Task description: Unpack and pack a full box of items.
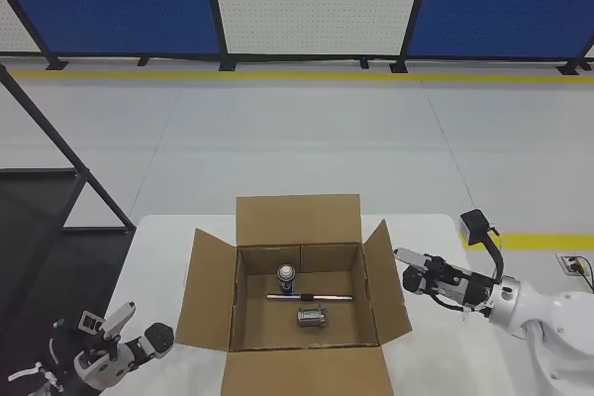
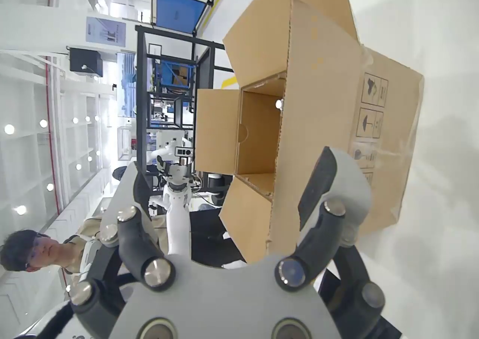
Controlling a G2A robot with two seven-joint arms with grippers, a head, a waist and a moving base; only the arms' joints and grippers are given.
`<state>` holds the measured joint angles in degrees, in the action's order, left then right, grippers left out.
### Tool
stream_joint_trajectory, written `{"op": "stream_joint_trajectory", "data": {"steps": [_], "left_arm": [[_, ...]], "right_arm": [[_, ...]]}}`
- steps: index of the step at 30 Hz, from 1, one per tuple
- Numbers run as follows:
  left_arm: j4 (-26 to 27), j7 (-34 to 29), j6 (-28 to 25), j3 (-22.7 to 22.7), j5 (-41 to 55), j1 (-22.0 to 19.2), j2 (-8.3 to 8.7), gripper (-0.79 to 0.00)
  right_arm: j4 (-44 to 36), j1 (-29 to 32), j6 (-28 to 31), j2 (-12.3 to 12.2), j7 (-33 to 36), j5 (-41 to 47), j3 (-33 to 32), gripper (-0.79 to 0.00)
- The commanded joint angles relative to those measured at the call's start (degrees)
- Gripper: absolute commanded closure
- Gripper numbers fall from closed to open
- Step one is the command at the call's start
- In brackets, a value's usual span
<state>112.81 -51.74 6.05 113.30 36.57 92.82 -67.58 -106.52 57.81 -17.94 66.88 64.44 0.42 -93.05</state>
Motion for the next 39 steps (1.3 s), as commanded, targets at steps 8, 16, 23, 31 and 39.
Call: {"op": "stream_joint_trajectory", "data": {"steps": [8, 16, 23, 31, 39], "left_arm": [[-0.37, 0.68, -0.13, -0.37, 0.55, -0.04, 0.37, -0.785], [-1.27, 1.05, -1.37, -0.09, 2.16, 0.74, 0.56, -0.785], [-2.4, 1.33, -4.33, 0.66, 6.47, 1.79, 0.44, -0.785], [-2.85, 0.83, -4.17, 1.08, 7.53, 2.08, 0.67, -0.785], [-3.23, 1.63, -3.57, 0.59, 7.11, 1.6, 0.92, -0.785]], "right_arm": [[-0.43, -1.01, 4.02, -0.05, 0.92, 6.31, 6.01, -0.785], [2.54, -5.49, 3.19, 1.06, -6.8, 4.93, 18.09, -0.785], [8.62, -9.46, 0.45, 2.42, -15.66, 2.98, 26.16, -0.785], [14.09, -12.32, -3.97, 3.09, -18.72, 2.23, 29.37, -0.785], [16.38, -12.67, -4.89, 3.08, -20.77, 1.97, 28.95, -0.785]]}}
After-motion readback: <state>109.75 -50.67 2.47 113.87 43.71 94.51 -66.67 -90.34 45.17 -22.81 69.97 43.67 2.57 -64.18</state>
